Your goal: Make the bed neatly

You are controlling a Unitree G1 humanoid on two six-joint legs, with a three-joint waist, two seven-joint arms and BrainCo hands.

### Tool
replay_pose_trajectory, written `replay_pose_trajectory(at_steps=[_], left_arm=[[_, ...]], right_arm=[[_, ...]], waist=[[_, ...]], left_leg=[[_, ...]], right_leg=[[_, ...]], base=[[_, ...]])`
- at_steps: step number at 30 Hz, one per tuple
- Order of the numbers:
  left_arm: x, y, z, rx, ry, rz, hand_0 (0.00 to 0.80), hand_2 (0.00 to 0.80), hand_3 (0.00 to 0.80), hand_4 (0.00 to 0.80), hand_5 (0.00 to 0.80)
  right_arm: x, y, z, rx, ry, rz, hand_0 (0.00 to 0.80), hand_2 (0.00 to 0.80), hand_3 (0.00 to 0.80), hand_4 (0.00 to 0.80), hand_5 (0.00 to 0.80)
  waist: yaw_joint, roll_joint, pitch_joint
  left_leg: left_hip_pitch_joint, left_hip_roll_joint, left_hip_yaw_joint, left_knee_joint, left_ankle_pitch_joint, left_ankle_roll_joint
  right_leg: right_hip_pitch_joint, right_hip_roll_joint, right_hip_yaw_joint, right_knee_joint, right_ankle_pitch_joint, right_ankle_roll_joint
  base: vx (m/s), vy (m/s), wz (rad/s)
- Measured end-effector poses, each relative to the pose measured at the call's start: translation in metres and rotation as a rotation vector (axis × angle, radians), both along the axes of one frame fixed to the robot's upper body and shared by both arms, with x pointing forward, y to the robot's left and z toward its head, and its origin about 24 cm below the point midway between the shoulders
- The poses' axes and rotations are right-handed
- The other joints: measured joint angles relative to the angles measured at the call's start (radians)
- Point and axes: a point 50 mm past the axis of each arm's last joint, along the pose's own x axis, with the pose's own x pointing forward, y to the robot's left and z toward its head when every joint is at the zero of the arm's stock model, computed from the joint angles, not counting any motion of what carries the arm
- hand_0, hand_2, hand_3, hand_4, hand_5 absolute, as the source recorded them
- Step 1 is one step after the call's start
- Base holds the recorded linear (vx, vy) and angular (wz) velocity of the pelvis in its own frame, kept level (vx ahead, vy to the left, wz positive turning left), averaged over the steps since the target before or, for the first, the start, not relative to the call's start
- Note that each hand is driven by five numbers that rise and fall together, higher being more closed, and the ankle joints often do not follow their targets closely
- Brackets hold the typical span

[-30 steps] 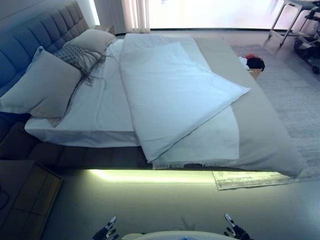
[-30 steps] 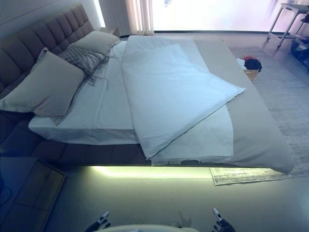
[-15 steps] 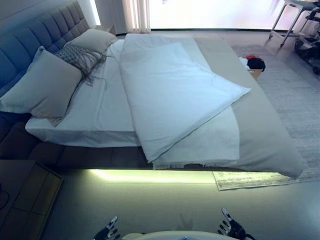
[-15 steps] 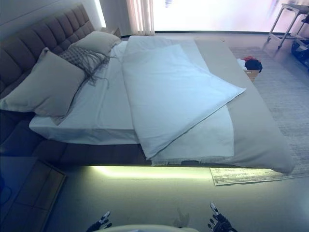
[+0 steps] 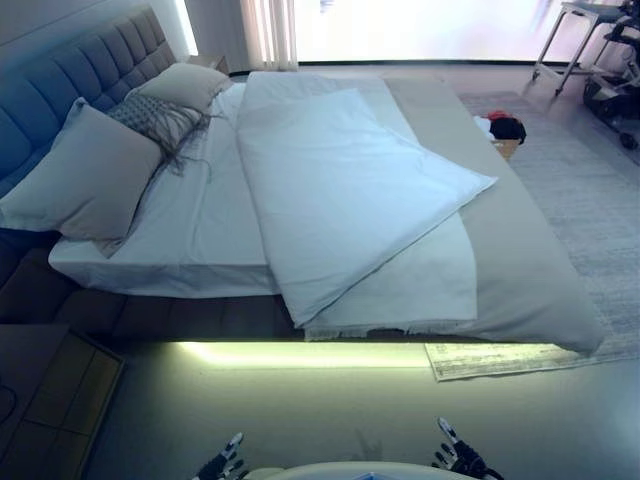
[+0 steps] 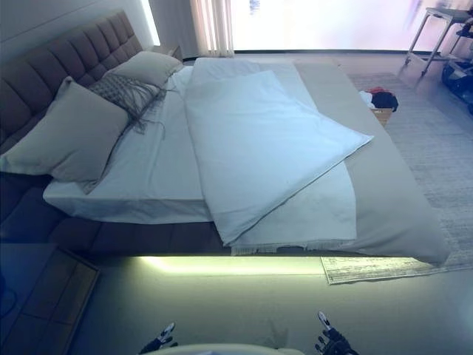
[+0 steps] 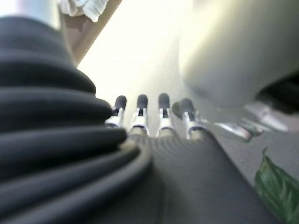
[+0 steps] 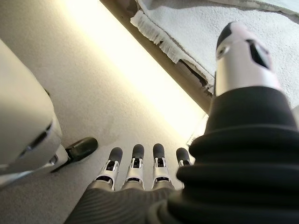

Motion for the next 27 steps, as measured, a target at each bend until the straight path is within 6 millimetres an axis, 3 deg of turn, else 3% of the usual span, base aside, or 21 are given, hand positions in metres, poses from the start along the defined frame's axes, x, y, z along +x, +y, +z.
replay_pose_trajectory(at_steps=[8,11,13,14,16,18,20,23,26,27], left_arm=[[-0.007,0.011,0.001,0.045,0.037,0.017,0.000,0.000,0.000,0.000,0.000],[-0.004,0.017,0.003,0.059,0.011,0.067,0.000,0.000,0.000,0.000,0.000],[0.010,0.016,0.004,0.049,-0.039,0.111,0.000,0.000,0.000,0.000,0.000],[0.008,0.014,0.003,0.036,-0.042,0.131,0.000,0.000,0.000,0.000,0.000],[0.000,0.006,0.000,0.012,-0.018,0.160,0.000,0.000,0.000,0.000,0.000],[-0.004,0.002,-0.001,0.004,0.000,0.167,0.000,0.000,0.000,0.000,0.000],[-0.004,0.000,-0.001,0.000,0.003,0.168,0.000,0.000,0.000,0.000,0.000],[-0.008,-0.005,-0.003,-0.015,0.018,0.186,0.000,0.000,0.000,0.000,0.000],[-0.012,-0.009,-0.004,-0.024,0.033,0.206,0.000,0.000,0.000,0.000,0.000],[-0.011,-0.008,-0.004,-0.020,0.030,0.207,0.000,0.000,0.000,0.000,0.000]], right_arm=[[0.000,-0.001,0.001,0.007,-0.011,0.018,0.000,0.000,0.000,0.000,0.000],[0.005,-0.002,0.001,0.000,-0.012,0.025,0.000,0.000,0.000,0.000,0.000],[0.016,-0.007,0.004,-0.024,-0.013,0.050,0.000,0.000,0.000,0.000,0.000],[0.019,-0.010,0.005,-0.040,-0.016,0.055,0.000,0.000,0.000,0.000,0.000],[0.028,-0.023,0.011,-0.074,-0.037,0.056,0.000,0.000,0.000,0.000,0.000],[0.025,-0.027,0.011,-0.079,-0.031,0.040,0.000,0.000,0.000,0.000,0.000],[0.018,-0.028,0.010,-0.075,-0.018,0.017,0.000,0.000,0.000,0.000,0.000],[0.004,-0.031,0.008,-0.072,0.011,-0.042,0.000,0.000,0.000,0.000,0.000],[-0.006,-0.032,0.007,-0.081,0.035,-0.063,0.000,0.000,0.000,0.000,0.000],[-0.010,-0.030,0.006,-0.073,0.035,-0.097,0.000,0.000,0.000,0.000,0.000]], waist=[[-0.002,0.011,0.009],[0.003,0.002,0.041],[0.008,-0.039,0.091],[0.011,-0.036,0.095],[0.015,0.002,0.111],[0.026,0.022,0.125],[0.032,0.023,0.127],[0.037,0.024,0.130],[0.049,0.034,0.122],[0.056,0.024,0.116]], left_leg=[[-0.001,0.009,0.020,0.007,-0.002,-0.003],[-0.076,0.018,0.016,0.172,-0.049,-0.021],[-0.239,0.008,-0.006,0.445,-0.056,-0.076],[-0.261,0.020,-0.006,0.450,-0.061,-0.086],[-0.277,0.105,-0.005,0.311,-0.042,-0.090],[-0.278,0.182,-0.010,0.139,0.038,-0.118],[-0.280,0.204,-0.007,0.030,0.083,-0.121],[-0.273,0.205,0.035,0.023,0.091,-0.116],[-0.236,0.170,0.052,0.032,0.104,-0.104],[-0.217,0.133,0.062,0.050,0.154,-0.091]], right_leg=[[-0.021,0.005,0.020,0.026,-0.007,-0.005],[-0.058,0.005,0.029,0.073,-0.040,-0.016],[-0.067,-0.032,0.062,0.086,-0.041,-0.040],[-0.068,-0.033,0.062,0.082,-0.038,-0.044],[-0.072,-0.009,0.061,0.077,-0.037,-0.045],[-0.046,0.010,0.061,0.057,-0.037,-0.048],[-0.023,0.013,0.062,0.036,-0.038,-0.046],[0.022,-0.010,0.062,0.033,-0.065,-0.005],[0.061,-0.059,0.071,0.038,-0.101,0.052],[0.079,-0.099,0.076,0.044,-0.119,0.078]], base=[[0.028,-0.082,-0.07],[0.011,-0.032,0.00],[0.146,0.156,-0.15],[0.310,0.228,-0.27],[0.365,0.212,-0.20],[0.418,0.230,-0.04],[0.426,0.314,0.16],[0.426,0.354,0.03],[0.435,0.372,-0.22],[0.412,0.398,-0.31]])
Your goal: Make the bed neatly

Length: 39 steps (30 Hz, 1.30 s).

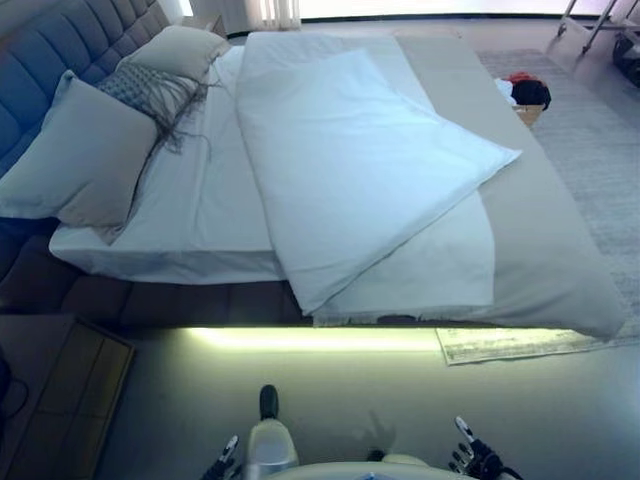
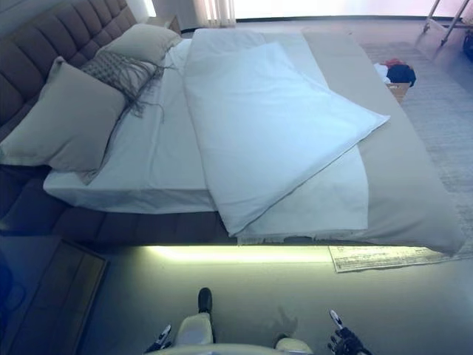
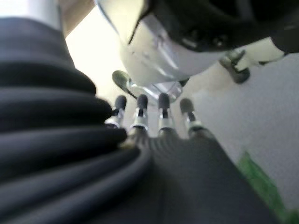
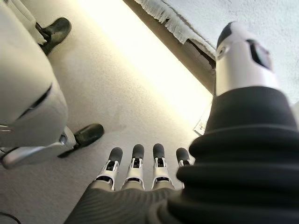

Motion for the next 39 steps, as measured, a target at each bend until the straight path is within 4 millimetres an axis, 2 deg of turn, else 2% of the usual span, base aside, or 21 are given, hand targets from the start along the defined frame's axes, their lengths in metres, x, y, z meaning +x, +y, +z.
replay_pose_trajectory(at_steps=[1,3,5,7,10,12,15,16,19,21,23,25,26,28,29,30,31,34,35,38,39], left_arm=[[-0.002,0.002,0.000,0.005,0.003,0.000,0.000,0.000,0.000,0.000,0.000],[0.006,0.015,0.004,0.036,-0.027,-0.006,0.000,0.000,0.000,0.000,0.000],[0.021,0.023,0.007,0.059,-0.066,-0.030,0.000,0.000,0.000,0.000,0.000],[0.036,0.029,0.011,0.077,-0.096,-0.052,0.000,0.000,0.000,0.000,0.000],[0.036,0.033,0.012,0.090,-0.082,-0.098,0.000,0.000,0.000,0.000,0.000],[0.035,0.037,0.013,0.102,-0.067,-0.128,0.000,0.000,0.000,0.000,0.000],[0.039,0.036,0.013,0.107,-0.068,-0.147,0.000,0.000,0.000,0.000,0.000],[0.039,0.033,0.012,0.102,-0.070,-0.146,0.000,0.000,0.000,0.000,0.000],[0.039,0.023,0.010,0.076,-0.071,-0.143,0.000,0.000,0.000,0.000,0.000],[0.034,0.022,0.009,0.072,-0.066,-0.138,0.000,0.000,0.000,0.000,0.000],[0.026,0.014,0.006,0.054,-0.052,-0.124,0.000,0.000,0.000,0.000,0.000],[0.021,0.008,0.004,0.037,-0.042,-0.099,0.000,0.000,0.000,0.000,0.000],[0.020,0.009,0.004,0.039,-0.041,-0.083,0.000,0.000,0.000,0.000,0.000],[0.023,0.016,0.006,0.061,-0.056,-0.057,0.000,0.000,0.000,0.000,0.000],[0.024,0.022,0.007,0.083,-0.069,-0.038,0.000,0.000,0.000,0.000,0.000],[0.024,0.028,0.009,0.093,-0.077,-0.028,0.000,0.000,0.000,0.000,0.000],[0.023,0.029,0.009,0.088,-0.079,-0.036,0.000,0.000,0.000,0.000,0.000],[0.020,0.015,0.006,0.041,-0.059,-0.119,0.000,0.000,0.000,0.000,0.000],[0.013,0.015,0.005,0.031,-0.034,-0.119,0.000,0.000,0.000,0.000,0.000],[0.007,0.018,0.005,0.043,-0.011,-0.143,0.000,0.000,0.000,0.000,0.000],[0.011,0.020,0.006,0.052,-0.021,-0.147,0.000,0.000,0.000,0.000,0.000]], right_arm=[[-0.006,0.004,-0.002,0.012,0.004,-0.026,0.000,0.000,0.000,0.000,0.000],[-0.008,0.020,-0.006,0.059,-0.004,-0.030,0.000,0.000,0.000,0.000,0.000],[-0.007,0.031,-0.009,0.093,-0.016,-0.025,0.000,0.000,0.000,0.000,0.000],[0.000,0.035,-0.009,0.106,-0.040,-0.014,0.000,0.000,0.000,0.000,0.000],[0.008,0.032,-0.007,0.105,-0.071,0.011,0.000,0.000,0.000,0.000,0.000],[0.009,0.030,-0.006,0.105,-0.077,0.031,0.000,0.000,0.000,0.000,0.000],[0.017,0.029,-0.004,0.099,-0.103,0.047,0.000,0.000,0.000,0.000,0.000],[0.022,0.028,-0.003,0.097,-0.127,0.037,0.000,0.000,0.000,0.000,0.000],[0.026,0.027,-0.002,0.088,-0.134,0.014,0.000,0.000,0.000,0.000,0.000],[0.017,0.028,-0.004,0.085,-0.102,0.002,0.000,0.000,0.000,0.000,0.000],[0.009,0.024,-0.005,0.067,-0.075,-0.009,0.000,0.000,0.000,0.000,0.000],[0.016,0.020,-0.002,0.053,-0.099,0.000,0.000,0.000,0.000,0.000,0.000],[0.026,0.019,0.000,0.047,-0.135,0.011,0.000,0.000,0.000,0.000,0.000],[0.041,0.012,0.006,0.027,-0.196,0.027,0.000,0.000,0.000,0.000,0.000],[0.048,0.011,0.009,0.018,-0.219,0.036,0.000,0.000,0.000,0.000,0.000],[0.051,0.012,0.009,0.016,-0.232,0.044,0.000,0.000,0.000,0.000,0.000],[0.054,0.005,0.012,-0.005,-0.242,0.055,0.000,0.000,0.000,0.000,0.000],[0.067,-0.007,0.020,-0.037,-0.286,0.101,0.000,0.000,0.000,0.000,0.000],[0.070,-0.003,0.020,-0.022,-0.303,0.105,0.000,0.000,0.000,0.000,0.000],[0.068,0.006,0.017,0.021,-0.322,0.096,0.000,0.000,0.000,0.000,0.000],[0.062,0.007,0.015,0.025,-0.312,0.084,0.000,0.000,0.000,0.000,0.000]], waist=[[-0.001,-0.025,-0.003],[-0.002,-0.073,-0.026],[0.001,-0.074,-0.033],[-0.001,-0.070,-0.037],[-0.025,-0.050,-0.054],[-0.036,-0.032,-0.067],[-0.061,-0.025,-0.067],[-0.080,-0.027,-0.061],[-0.115,-0.040,-0.049],[-0.127,-0.063,-0.048],[-0.130,-0.042,-0.051],[-0.126,-0.009,-0.054],[-0.122,-0.010,-0.053],[-0.104,-0.033,-0.042],[-0.096,-0.056,-0.040],[-0.077,-0.083,-0.047],[-0.066,-0.098,-0.059],[-0.050,-0.052,-0.052],[-0.036,-0.057,-0.051],[-0.031,-0.057,-0.055],[-0.032,-0.064,-0.055]], left_leg=[[0.008,-0.035,0.025,0.023,0.009,0.038],[0.005,-0.100,0.044,0.072,-0.063,0.076],[0.026,-0.118,0.049,0.093,-0.088,0.097],[0.037,-0.131,0.068,0.124,-0.143,0.112],[0.098,-0.148,0.071,0.071,-0.150,0.138],[0.142,-0.141,0.070,0.006,-0.149,0.152],[0.146,-0.117,0.085,-0.044,-0.135,0.144],[0.135,-0.111,0.090,-0.046,-0.136,0.141],[0.133,-0.113,0.082,-0.052,-0.151,0.117],[0.175,-0.112,0.064,-0.051,-0.172,0.080],[0.229,-0.065,0.053,-0.042,-0.201,0.033],[0.236,-0.007,0.059,0.014,-0.227,0.030],[0.236,0.007,0.069,0.048,-0.230,0.028],[0.219,0.012,0.067,0.170,-0.215,0.010],[0.173,0.014,0.061,0.288,-0.216,0.000],[0.111,-0.010,0.033,0.379,-0.235,-0.022],[0.093,-0.048,0.025,0.339,-0.243,-0.031],[0.073,-0.092,0.013,0.143,-0.217,0.007],[0.087,-0.100,0.011,0.130,-0.192,0.060],[0.127,-0.089,0.042,0.061,-0.184,0.089],[0.133,-0.094,0.046,0.052,-0.180,0.092]], right_leg=[[0.011,-0.040,0.005,0.015,-0.013,0.015],[0.015,-0.117,-0.010,0.061,-0.006,0.018],[-0.002,-0.142,-0.004,0.138,0.011,0.007],[-0.038,-0.157,0.003,0.230,0.035,0.019],[-0.109,-0.175,0.044,0.404,0.083,0.046],[-0.189,-0.146,0.066,0.462,0.013,0.042],[-0.326,-0.065,0.037,0.308,-0.002,0.040],[-0.382,-0.043,0.028,0.202,0.027,0.054],[-0.469,-0.045,-0.019,-0.005,0.173,0.062],[-0.475,-0.065,-0.049,0.019,0.181,0.059],[-0.449,-0.031,-0.064,0.085,0.230,0.031],[-0.412,0.019,-0.080,0.093,0.229,0.025],[-0.404,0.032,-0.089,0.105,0.214,0.001],[-0.358,0.038,-0.091,0.087,0.202,-0.043],[-0.307,0.033,-0.088,0.040,0.201,-0.047],[-0.275,0.023,-0.080,-0.007,0.218,-0.076],[-0.270,0.010,-0.076,-0.023,0.244,-0.104],[-0.276,0.046,-0.059,-0.010,0.252,-0.108],[-0.282,0.051,-0.051,-0.002,0.251,-0.107],[-0.283,0.031,-0.103,0.064,0.216,-0.085],[-0.284,0.002,-0.109,0.116,0.184,-0.067]], base=[[0.364,0.381,-0.28],[0.343,0.369,-0.03],[0.350,0.357,0.13],[0.377,0.343,-0.08],[0.316,0.196,0.05],[0.223,0.048,-0.13],[0.158,-0.062,-0.15],[0.253,-0.093,-0.13],[0.334,-0.120,0.10],[0.465,-0.236,0.37],[0.434,-0.253,0.41],[0.346,-0.190,0.28],[0.323,-0.161,0.17],[0.300,-0.038,0.01],[0.272,0.135,0.00],[0.191,0.143,-0.07],[0.186,0.145,-0.14],[0.154,0.118,-0.39],[0.162,0.107,-0.80],[0.072,0.025,-0.49],[-0.015,-0.068,0.02]])
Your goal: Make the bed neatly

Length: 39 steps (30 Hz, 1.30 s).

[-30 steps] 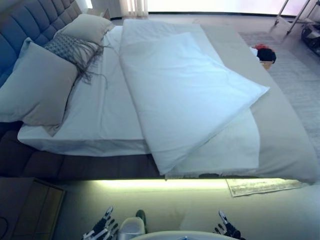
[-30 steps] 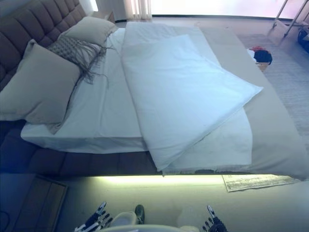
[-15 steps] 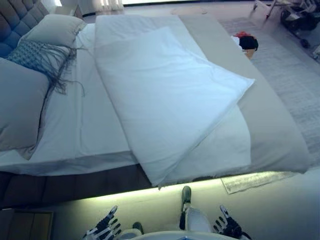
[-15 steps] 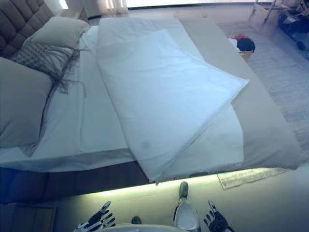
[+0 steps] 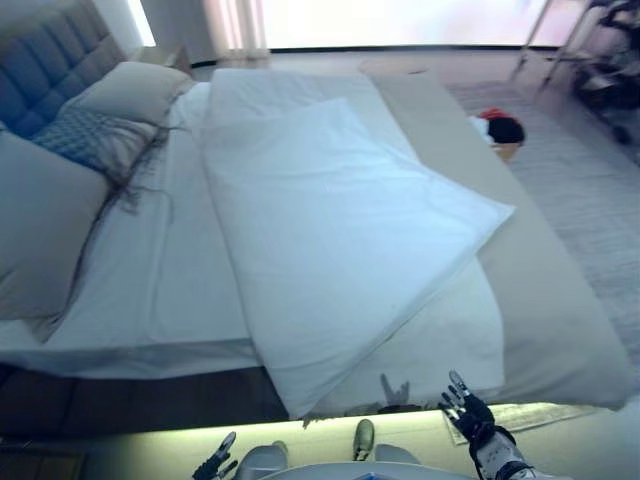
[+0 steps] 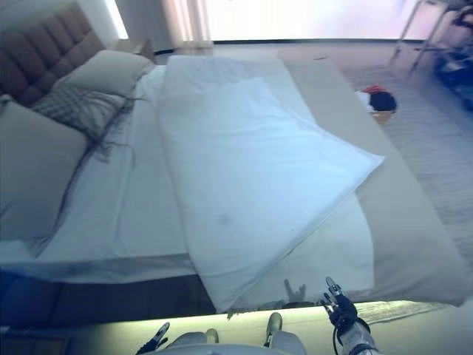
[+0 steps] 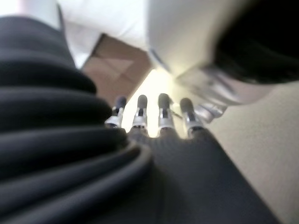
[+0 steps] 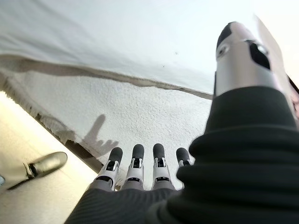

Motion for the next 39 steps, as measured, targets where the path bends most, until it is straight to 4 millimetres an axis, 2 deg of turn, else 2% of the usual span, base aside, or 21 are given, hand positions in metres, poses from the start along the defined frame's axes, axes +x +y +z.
replay_pose_trajectory(at_steps=[2,4,5,7,9,12,14,17,19,22,26,28,33,39], left_arm=[[0.010,0.008,0.003,0.028,-0.021,-0.005,0.000,0.000,0.000,0.000,0.000],[0.026,0.016,0.008,0.056,-0.061,-0.010,0.000,0.000,0.000,0.000,0.000],[0.031,0.017,0.009,0.059,-0.079,-0.006,0.000,0.000,0.000,0.000,0.000],[0.031,0.012,0.008,0.051,-0.074,-0.021,0.000,0.000,0.000,0.000,0.000],[0.027,0.009,0.006,0.041,-0.065,-0.020,0.000,0.000,0.000,0.000,0.000],[0.020,0.006,0.004,0.034,-0.051,-0.019,0.000,0.000,0.000,0.000,0.000],[0.023,0.004,0.004,0.028,-0.056,-0.039,0.000,0.000,0.000,0.000,0.000],[0.037,0.002,0.007,0.019,-0.096,-0.063,0.000,0.000,0.000,0.000,0.000],[0.048,0.000,0.009,0.003,-0.131,-0.075,0.000,0.000,0.000,0.000,0.000],[0.079,-0.005,0.017,-0.013,-0.226,-0.105,0.000,0.000,0.000,0.000,0.000],[0.111,-0.009,0.028,-0.023,-0.338,-0.102,0.000,0.000,0.000,0.000,0.000],[0.119,-0.010,0.032,-0.032,-0.368,-0.084,0.000,0.000,0.000,0.000,0.000],[0.123,-0.012,0.034,-0.035,-0.376,-0.109,0.000,0.000,0.000,0.000,0.000],[0.126,-0.011,0.036,-0.057,-0.410,-0.084,0.000,0.000,0.000,0.000,0.000]], right_arm=[[-0.003,0.002,-0.002,0.009,0.006,-0.026,0.000,0.000,0.000,0.000,0.000],[0.004,0.002,0.001,-0.003,-0.019,-0.052,0.000,0.000,0.000,0.000,0.000],[0.016,0.000,0.005,-0.015,-0.053,-0.065,0.000,0.000,0.000,0.000,0.000],[0.043,-0.007,0.018,-0.021,-0.141,-0.092,0.000,0.000,0.000,0.000,0.000],[0.063,-0.018,0.032,-0.035,-0.212,-0.118,0.000,0.000,0.000,0.000,0.000],[0.086,-0.031,0.048,-0.081,-0.242,-0.140,0.000,0.000,0.000,0.000,0.000],[0.099,-0.041,0.060,-0.124,-0.244,-0.164,0.000,0.000,0.000,0.000,0.000],[0.121,-0.054,0.080,-0.149,-0.242,-0.184,0.000,0.000,0.000,0.000,0.000],[0.142,-0.055,0.096,-0.154,-0.264,-0.184,0.000,0.000,0.000,0.000,0.000],[0.175,-0.063,0.133,-0.187,-0.336,-0.188,0.000,0.000,0.000,0.000,0.000],[0.203,-0.066,0.169,-0.222,-0.398,-0.174,0.000,0.000,0.000,0.000,0.000],[0.213,-0.068,0.186,-0.236,-0.420,-0.172,0.000,0.000,0.000,0.000,0.000],[0.226,-0.078,0.219,-0.274,-0.473,-0.189,0.000,0.000,0.000,0.000,0.000],[0.231,-0.086,0.239,-0.298,-0.511,-0.195,0.000,0.000,0.000,0.000,0.000]], waist=[[0.002,-0.004,0.000],[0.008,-0.004,0.003],[0.008,0.011,0.019],[0.006,0.049,0.047],[0.009,0.068,0.054],[0.014,0.079,0.065],[0.022,0.080,0.074],[0.034,0.079,0.121],[0.038,0.091,0.151],[0.040,0.123,0.213],[0.066,0.137,0.284],[0.068,0.136,0.320],[0.078,0.137,0.366],[0.091,0.139,0.379]], left_leg=[[-0.009,-0.006,-0.007,0.019,-0.001,-0.007],[-0.039,-0.006,-0.027,0.038,-0.004,-0.014],[-0.041,-0.001,-0.030,0.039,-0.003,-0.017],[-0.041,0.012,-0.032,0.037,-0.001,-0.032],[-0.055,0.022,-0.033,0.034,0.003,-0.039],[-0.073,0.032,-0.040,0.035,0.007,-0.047],[-0.105,0.032,-0.052,0.053,0.008,-0.047],[-0.149,0.029,-0.062,0.075,0.010,-0.045],[-0.186,0.024,-0.069,0.090,0.012,-0.041],[-0.263,0.018,-0.087,0.109,0.028,-0.035],[-0.329,0.016,-0.091,0.129,0.037,-0.035],[-0.359,0.014,-0.098,0.144,0.039,-0.034],[-0.417,0.004,-0.103,0.152,0.051,-0.028],[-0.463,0.002,-0.100,0.145,0.069,-0.027]], right_leg=[[0.019,-0.039,0.030,0.010,-0.022,0.035],[0.033,-0.045,0.022,-0.027,-0.027,0.063],[0.037,-0.040,0.022,-0.037,-0.025,0.066],[0.046,-0.024,0.021,-0.059,-0.016,0.057],[0.047,-0.010,0.018,-0.088,-0.005,0.050],[0.043,-0.001,0.006,-0.093,-0.008,0.048],[0.015,-0.003,-0.004,-0.085,-0.007,0.046],[-0.020,-0.008,-0.008,-0.077,0.004,0.039],[-0.049,-0.011,-0.011,-0.072,0.010,0.039],[-0.116,-0.016,-0.022,-0.054,0.026,0.034],[-0.195,-0.022,-0.027,0.001,0.015,0.025],[-0.230,-0.028,-0.028,0.035,0.005,0.023],[-0.308,-0.046,-0.025,0.090,-0.008,0.021],[-0.376,-0.054,-0.014,0.124,-0.013,0.017]], base=[[-0.019,-0.120,0.13],[-0.026,-0.105,0.26],[-0.041,-0.089,0.11],[-0.031,-0.069,-0.02],[-0.005,-0.016,-0.01],[-0.035,-0.030,0.07],[-0.018,-0.026,0.13],[-0.067,-0.029,0.09],[-0.149,-0.023,0.07],[-0.146,-0.036,0.13],[-0.070,-0.041,0.04],[-0.036,-0.041,0.08],[-0.014,-0.010,0.02],[0.000,0.000,0.00]])
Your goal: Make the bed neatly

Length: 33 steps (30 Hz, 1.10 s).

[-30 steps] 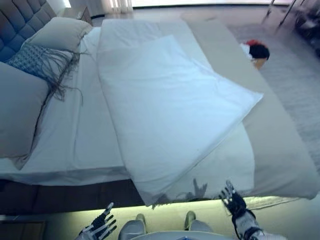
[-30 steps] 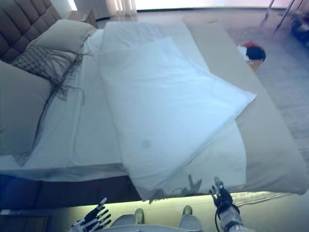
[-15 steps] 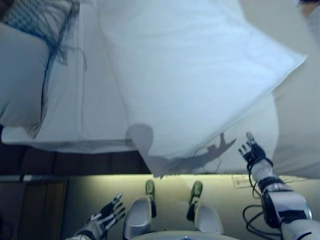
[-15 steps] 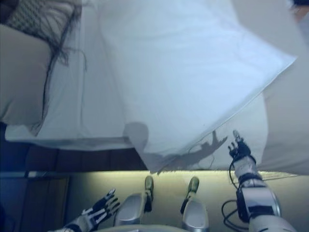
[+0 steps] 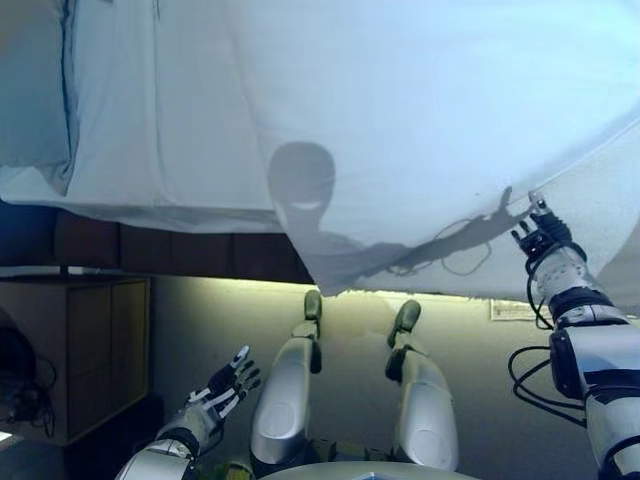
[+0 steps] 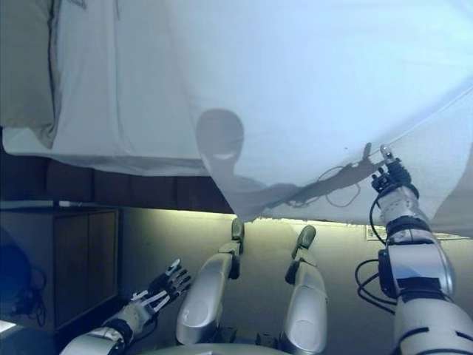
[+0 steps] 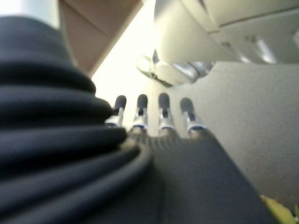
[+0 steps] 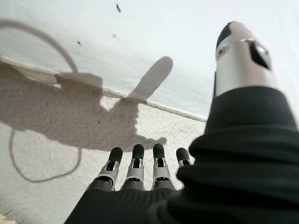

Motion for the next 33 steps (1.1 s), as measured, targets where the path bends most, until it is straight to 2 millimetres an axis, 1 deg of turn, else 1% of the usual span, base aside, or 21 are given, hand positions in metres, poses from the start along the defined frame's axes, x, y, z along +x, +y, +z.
replay_pose_trajectory(at_steps=[3,6,9,12,16,18,20,23,26,29,30,31,33], left_arm=[[0.001,0.000,0.001,-0.007,-0.011,-0.002,0.000,0.000,0.000,0.000,0.000],[0.002,0.000,0.002,-0.013,-0.034,-0.010,0.000,0.000,0.000,0.000,0.000],[0.002,0.000,0.003,-0.024,-0.056,0.010,0.000,0.000,0.000,0.000,0.000],[0.003,-0.001,0.005,-0.026,-0.068,0.008,0.000,0.000,0.000,0.000,0.000],[-0.008,0.005,0.002,-0.027,-0.057,0.021,0.000,0.000,0.000,0.000,0.000],[-0.013,0.005,0.000,-0.034,-0.048,0.019,0.000,0.000,0.000,0.000,0.000],[-0.018,0.006,-0.002,-0.038,-0.042,0.021,0.000,0.000,0.000,0.000,0.000],[-0.021,0.006,-0.002,-0.046,-0.044,0.016,0.000,0.000,0.000,0.000,0.000],[-0.025,0.004,-0.002,-0.056,-0.053,0.009,0.000,0.000,0.000,0.000,0.000],[-0.025,0.003,-0.002,-0.063,-0.055,0.005,0.000,0.000,0.000,0.000,0.000],[-0.024,0.003,-0.002,-0.067,-0.054,0.003,0.000,0.000,0.000,0.000,0.000],[-0.024,0.002,-0.001,-0.069,-0.056,0.001,0.000,0.000,0.000,0.000,0.000],[-0.024,0.002,-0.002,-0.070,-0.055,0.001,0.000,0.000,0.000,0.000,0.000]], right_arm=[[0.003,0.000,0.008,-0.007,-0.019,0.004,0.000,0.000,0.000,0.000,0.000],[0.004,-0.009,0.024,-0.029,-0.058,-0.009,0.000,0.000,0.000,0.000,0.000],[0.007,-0.016,0.047,-0.060,-0.107,-0.019,0.000,0.000,0.000,0.000,0.000],[0.006,-0.027,0.071,-0.125,-0.142,-0.025,0.000,0.000,0.000,0.000,0.000],[0.013,-0.025,0.101,-0.151,-0.222,0.007,0.000,0.000,0.000,0.000,0.000],[0.014,-0.024,0.108,-0.184,-0.227,0.030,0.000,0.000,0.000,0.000,0.000],[0.013,-0.026,0.110,-0.189,-0.229,0.039,0.000,0.000,0.000,0.000,0.000],[0.009,-0.033,0.114,-0.218,-0.209,0.038,0.000,0.000,0.000,0.000,0.000],[0.010,-0.032,0.123,-0.245,-0.210,0.060,0.000,0.000,0.000,0.000,0.000],[0.011,-0.031,0.133,-0.265,-0.230,0.078,0.000,0.000,0.000,0.000,0.000],[0.012,-0.030,0.135,-0.271,-0.235,0.085,0.678,0.678,0.678,0.678,0.678],[0.012,-0.030,0.137,-0.276,-0.237,0.090,0.800,0.800,0.800,0.800,0.800],[0.012,-0.030,0.140,-0.284,-0.245,0.091,0.800,0.800,0.800,0.800,0.800]], waist=[[0.000,0.003,0.002],[0.003,0.007,0.004],[0.008,0.010,0.005],[0.029,0.025,0.011],[0.034,0.028,0.012],[0.037,0.033,0.014],[0.042,0.036,0.015],[0.054,0.041,0.016],[0.054,0.042,0.015],[0.054,0.044,0.016],[0.055,0.044,0.016],[0.056,0.044,0.016],[0.056,0.046,0.016]], left_leg=[[-0.007,0.000,0.001,-0.016,0.012,0.000],[-0.018,-0.005,0.001,-0.040,0.029,0.001],[-0.041,-0.006,0.001,-0.042,0.035,0.001],[-0.048,-0.007,-0.001,-0.043,0.037,0.001],[-0.061,-0.013,-0.001,-0.043,0.038,0.003],[-0.064,-0.016,-0.002,-0.043,0.040,0.005],[-0.062,-0.019,-0.008,-0.043,0.041,0.006],[-0.063,-0.021,-0.013,-0.046,0.046,0.005],[-0.064,-0.023,-0.014,-0.047,0.051,0.005],[-0.065,-0.027,-0.015,-0.061,0.060,0.006],[-0.067,-0.028,-0.015,-0.061,0.062,0.006],[-0.068,-0.028,-0.015,-0.061,0.063,0.005],[-0.070,-0.027,-0.015,-0.062,0.065,0.005]], right_leg=[[-0.017,-0.004,0.001,0.006,0.000,-0.001],[-0.042,-0.008,0.002,0.014,0.000,-0.001],[-0.070,-0.010,0.004,0.022,0.000,-0.002],[-0.077,-0.011,0.003,0.023,0.000,-0.002],[-0.099,-0.021,0.004,0.041,-0.007,-0.003],[-0.104,-0.025,0.003,0.047,-0.008,-0.002],[-0.103,-0.029,0.001,0.055,-0.014,0.000],[-0.105,-0.031,0.000,0.061,-0.015,-0.001],[-0.112,-0.036,-0.001,0.072,-0.017,-0.002],[-0.125,-0.042,-0.001,0.086,-0.020,-0.003],[-0.129,-0.043,0.000,0.093,-0.022,-0.004],[-0.132,-0.044,0.000,0.097,-0.023,-0.005],[-0.135,-0.044,0.000,0.100,-0.024,-0.006]], base=[[0.000,0.000,0.00],[0.000,0.000,0.00],[0.000,0.000,0.00],[0.000,0.000,0.00],[0.003,0.001,0.01],[0.016,-0.005,0.05],[0.102,-0.020,0.06],[0.047,-0.010,0.04],[0.000,0.000,0.00],[0.008,-0.011,0.04],[0.000,0.000,0.00],[0.000,0.000,0.00],[0.000,0.000,0.00]])
